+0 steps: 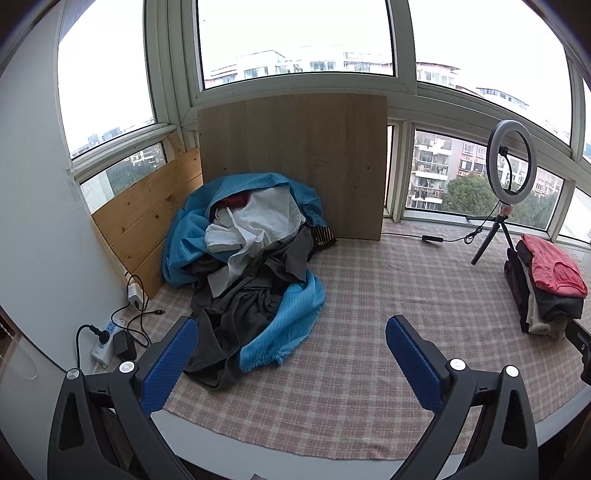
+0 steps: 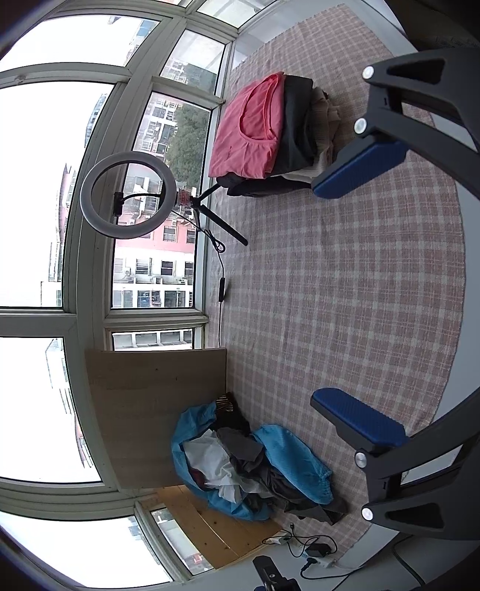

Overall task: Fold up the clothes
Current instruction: 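Move both tools toward the heap of clothes by the wooden board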

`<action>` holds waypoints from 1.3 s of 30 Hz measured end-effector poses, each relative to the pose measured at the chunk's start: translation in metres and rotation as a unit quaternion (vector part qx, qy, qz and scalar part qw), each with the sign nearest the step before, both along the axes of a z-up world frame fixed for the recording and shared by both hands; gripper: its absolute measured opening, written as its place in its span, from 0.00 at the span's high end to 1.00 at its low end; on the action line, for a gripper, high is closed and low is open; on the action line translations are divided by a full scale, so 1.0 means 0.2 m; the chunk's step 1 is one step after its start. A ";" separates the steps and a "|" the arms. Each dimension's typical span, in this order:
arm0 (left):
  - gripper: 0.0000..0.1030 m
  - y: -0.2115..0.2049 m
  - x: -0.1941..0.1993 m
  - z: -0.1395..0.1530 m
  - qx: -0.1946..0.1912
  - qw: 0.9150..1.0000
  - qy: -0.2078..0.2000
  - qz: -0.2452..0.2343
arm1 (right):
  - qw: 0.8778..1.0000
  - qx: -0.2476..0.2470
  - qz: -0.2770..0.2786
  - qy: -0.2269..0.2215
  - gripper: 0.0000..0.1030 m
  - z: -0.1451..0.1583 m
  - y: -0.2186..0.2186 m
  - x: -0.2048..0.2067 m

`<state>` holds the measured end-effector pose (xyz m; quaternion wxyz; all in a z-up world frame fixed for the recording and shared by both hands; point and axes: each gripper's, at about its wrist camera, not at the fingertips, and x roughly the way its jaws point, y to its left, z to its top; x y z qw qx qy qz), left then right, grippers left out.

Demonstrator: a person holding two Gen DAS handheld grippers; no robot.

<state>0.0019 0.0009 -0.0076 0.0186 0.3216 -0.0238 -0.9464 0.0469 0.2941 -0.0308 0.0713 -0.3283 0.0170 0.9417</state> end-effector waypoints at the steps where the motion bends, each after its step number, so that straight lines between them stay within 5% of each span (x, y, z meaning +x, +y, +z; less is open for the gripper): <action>1: 0.01 0.00 0.00 -0.01 -0.002 1.000 -0.001 0.002 | 1.000 -0.001 0.001 0.000 0.00 0.00 0.01 0.00; 12: 0.02 -0.02 0.02 -0.04 -0.004 1.000 0.005 0.024 | 1.000 -0.011 0.021 -0.003 0.00 -0.02 0.03 -0.06; 23: 0.13 -0.19 0.04 -0.11 0.051 0.993 -0.024 0.104 | 0.996 -0.023 0.088 -0.005 0.00 -0.06 0.01 -0.18; 28: 0.13 -0.26 0.08 -0.10 0.035 0.988 -0.021 0.148 | 0.994 -0.033 0.107 -0.011 0.00 -0.09 0.00 -0.24; 33: 0.13 -0.34 0.09 -0.01 0.062 0.988 -0.014 0.139 | 0.991 -0.047 0.124 -0.018 0.00 -0.10 -0.02 -0.30; 39: 0.12 -0.46 0.05 0.20 0.153 0.985 0.012 0.082 | 0.989 -0.040 0.144 -0.011 0.00 -0.06 -0.13 -0.34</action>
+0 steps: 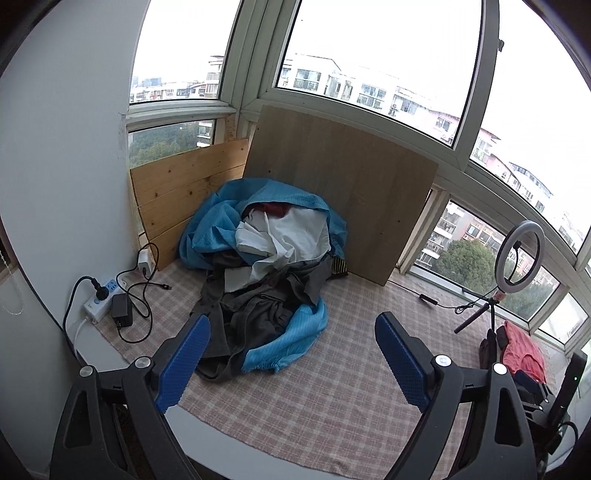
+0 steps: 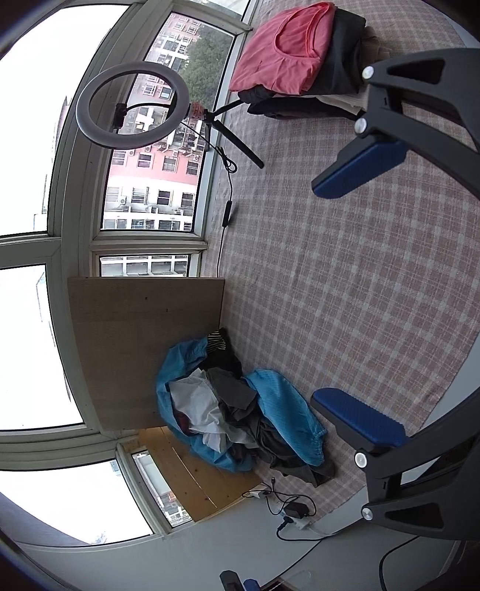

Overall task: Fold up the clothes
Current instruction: 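Move both tools toward the heap of clothes by the wooden board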

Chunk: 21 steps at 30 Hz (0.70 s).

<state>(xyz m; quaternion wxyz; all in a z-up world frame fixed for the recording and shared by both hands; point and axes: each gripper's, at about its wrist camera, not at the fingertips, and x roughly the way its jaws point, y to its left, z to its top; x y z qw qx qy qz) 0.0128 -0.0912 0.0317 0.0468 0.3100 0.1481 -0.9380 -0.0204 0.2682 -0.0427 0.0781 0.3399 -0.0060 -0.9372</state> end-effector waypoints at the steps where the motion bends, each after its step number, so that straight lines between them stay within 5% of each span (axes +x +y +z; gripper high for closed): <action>1: 0.12 -0.02 -0.02 0.03 0.010 1.000 0.005 -0.008 | 1.000 0.004 0.000 0.005 0.00 0.01 -0.02 0.00; 11: 0.11 -0.20 -0.11 0.26 0.037 0.997 0.051 -0.052 | 0.999 0.001 -0.017 0.032 0.00 0.08 -0.17 -0.04; 21: 0.12 -0.41 -0.18 0.23 0.048 0.997 0.054 -0.042 | 0.999 0.007 -0.016 0.035 0.00 0.09 -0.34 -0.11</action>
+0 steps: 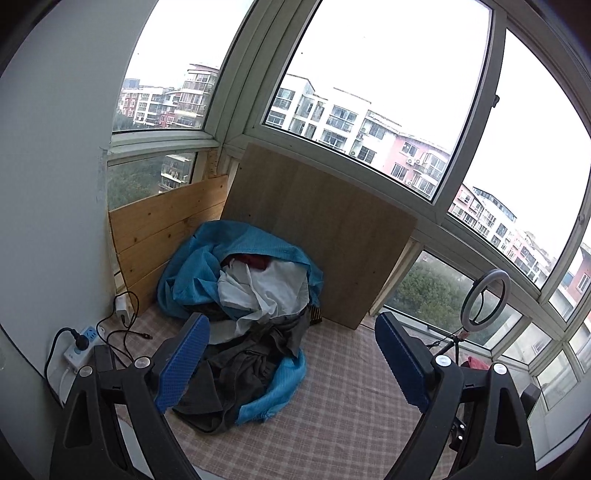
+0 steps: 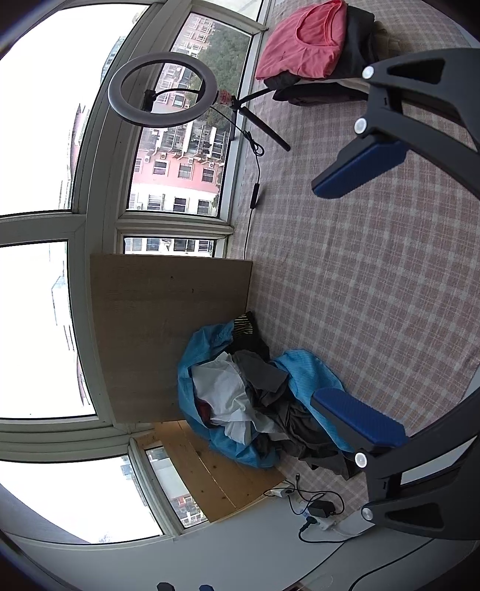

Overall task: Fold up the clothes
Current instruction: 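Move both tools toward the heap of clothes by the wooden board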

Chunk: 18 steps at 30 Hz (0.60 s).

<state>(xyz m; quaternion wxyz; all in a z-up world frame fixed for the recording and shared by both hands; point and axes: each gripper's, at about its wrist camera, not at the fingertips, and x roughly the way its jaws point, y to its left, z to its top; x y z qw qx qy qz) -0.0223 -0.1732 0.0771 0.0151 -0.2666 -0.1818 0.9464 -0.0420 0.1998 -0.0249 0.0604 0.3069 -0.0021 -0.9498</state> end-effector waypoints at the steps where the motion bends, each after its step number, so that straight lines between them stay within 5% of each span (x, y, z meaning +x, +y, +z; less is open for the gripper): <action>1: 0.12 -0.01 -0.01 -0.01 -0.008 1.000 -0.002 0.002 | 1.000 0.003 0.001 0.001 0.00 0.00 -0.02 -0.01; 9: 0.12 -0.07 -0.01 -0.10 -0.070 0.997 0.004 0.033 | 1.000 0.027 0.005 0.014 0.00 0.00 -0.18 -0.06; 15: 0.12 -0.08 -0.07 -0.27 -0.168 0.984 -0.031 0.059 | 0.999 0.025 0.031 0.011 0.00 -0.07 -0.28 -0.13; 18: 0.12 -0.11 -0.09 -0.34 -0.171 0.983 -0.046 0.058 | 0.999 0.026 0.036 -0.009 0.00 -0.10 -0.33 -0.18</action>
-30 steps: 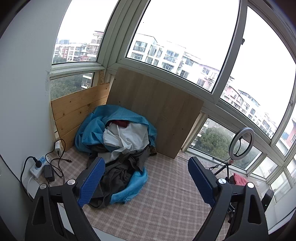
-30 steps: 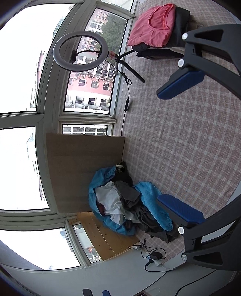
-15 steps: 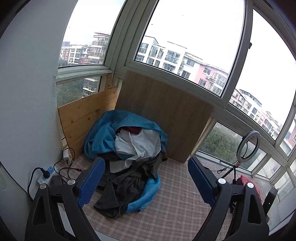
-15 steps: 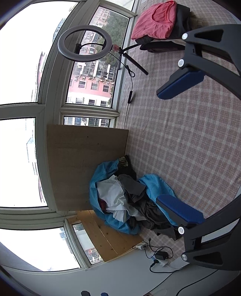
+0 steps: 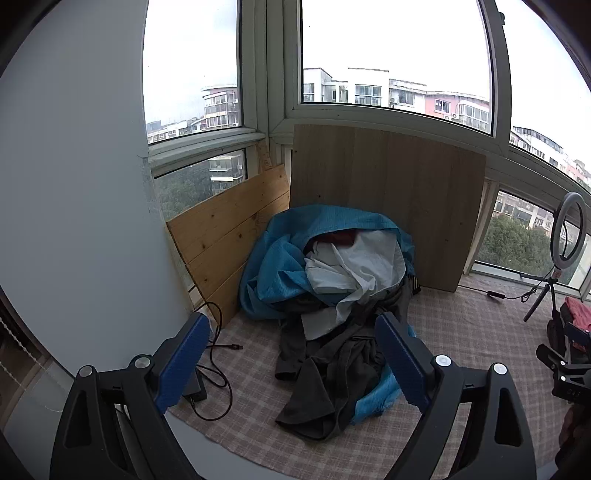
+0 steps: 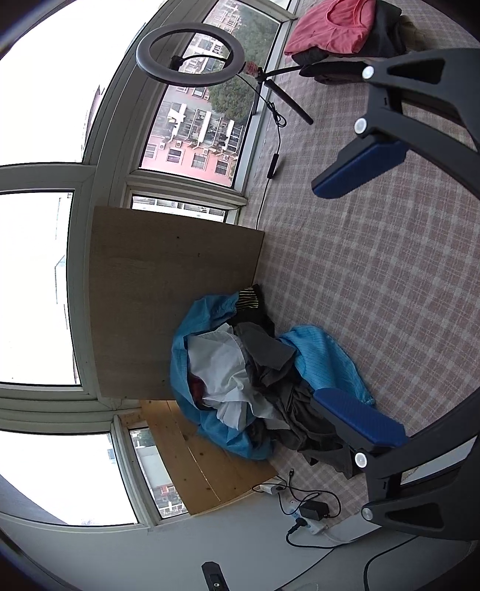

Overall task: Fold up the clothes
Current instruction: 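Move both tools toward the heap of clothes by the wooden board, then grasp the dark red garment in the heap with the right gripper and lift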

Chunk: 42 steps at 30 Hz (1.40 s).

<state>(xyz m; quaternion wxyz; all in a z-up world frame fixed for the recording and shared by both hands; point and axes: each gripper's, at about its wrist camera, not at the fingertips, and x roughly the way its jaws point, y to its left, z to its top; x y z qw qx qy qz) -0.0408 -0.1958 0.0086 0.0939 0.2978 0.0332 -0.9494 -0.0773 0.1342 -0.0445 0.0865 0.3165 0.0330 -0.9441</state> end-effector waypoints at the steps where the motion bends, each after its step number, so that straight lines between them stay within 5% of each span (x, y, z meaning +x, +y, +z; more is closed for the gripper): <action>1: 0.12 -0.02 -0.01 -0.02 0.004 1.000 -0.006 0.000 | 1.000 0.001 0.002 -0.007 0.00 -0.01 -0.02 -0.02; 7: 0.12 -0.15 -0.09 -0.05 -0.008 1.000 -0.012 0.017 | 1.000 0.022 0.014 -0.006 0.00 -0.01 -0.14 -0.15; 13: 0.11 -0.33 -0.24 0.08 -0.038 0.999 0.015 0.029 | 0.999 0.009 0.011 0.038 0.00 0.14 -0.24 -0.33; 18: 0.11 -0.45 -0.35 0.09 -0.012 0.999 0.023 0.018 | 0.999 -0.024 0.025 0.032 0.00 0.17 -0.33 -0.49; 24: 0.11 -0.46 -0.48 -0.10 0.011 1.000 -0.008 -0.009 | 0.999 0.025 0.037 -0.001 0.04 -0.07 -0.48 -0.67; 26: 0.11 -0.45 -0.52 -0.18 0.016 0.999 -0.023 -0.018 | 0.998 0.033 0.039 -0.026 0.13 -0.18 -0.50 -0.76; 33: 0.11 -0.46 -0.64 -0.42 0.048 0.995 -0.073 -0.038 | 0.991 0.043 0.056 -0.117 0.13 -0.49 -0.62 -1.09; 42: 0.11 -0.50 -0.77 -0.57 0.050 0.992 -0.116 -0.028 | 0.988 0.046 0.098 -0.109 0.13 -0.51 -0.76 -1.20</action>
